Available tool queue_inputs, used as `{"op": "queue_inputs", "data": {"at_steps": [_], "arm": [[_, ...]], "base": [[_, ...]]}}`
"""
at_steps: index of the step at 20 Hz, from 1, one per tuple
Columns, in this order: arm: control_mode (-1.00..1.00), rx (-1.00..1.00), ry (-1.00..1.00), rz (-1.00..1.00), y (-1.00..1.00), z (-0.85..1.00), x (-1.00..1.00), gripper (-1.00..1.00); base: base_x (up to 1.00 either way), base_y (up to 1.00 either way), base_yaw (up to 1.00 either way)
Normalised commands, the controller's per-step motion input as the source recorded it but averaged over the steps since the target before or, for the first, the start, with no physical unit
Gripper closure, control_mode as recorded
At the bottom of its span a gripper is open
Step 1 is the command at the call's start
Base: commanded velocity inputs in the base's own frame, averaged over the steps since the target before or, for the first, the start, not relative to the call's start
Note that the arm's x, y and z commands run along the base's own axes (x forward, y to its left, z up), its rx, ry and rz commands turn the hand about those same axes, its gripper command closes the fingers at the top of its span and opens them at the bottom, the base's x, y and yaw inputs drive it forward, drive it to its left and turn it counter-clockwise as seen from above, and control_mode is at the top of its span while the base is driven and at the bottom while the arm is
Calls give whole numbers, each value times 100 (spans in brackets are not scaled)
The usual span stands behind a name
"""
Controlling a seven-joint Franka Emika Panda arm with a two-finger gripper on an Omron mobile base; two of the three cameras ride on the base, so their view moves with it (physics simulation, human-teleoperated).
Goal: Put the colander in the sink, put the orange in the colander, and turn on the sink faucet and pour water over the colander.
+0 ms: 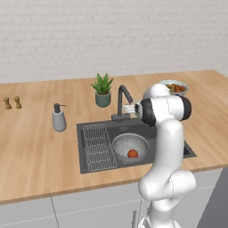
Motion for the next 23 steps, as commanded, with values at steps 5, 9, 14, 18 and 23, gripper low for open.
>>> {"op": "queue_inputs", "data": {"at_steps": [5,9,14,18,23], "arm": [[-100,0,0,-1,-100,1,-6,-100],[-100,0,0,0,-100,0,-1,-100],[-100,0,0,-1,-86,0,-9,-100],[-100,0,0,-1,-48,0,-4,-100],[-100,0,0,0,-5,0,0,-100]], "base": [[0,0,0],[0,0,0],[0,0,0],[0,0,0],[0,0,0]]}}
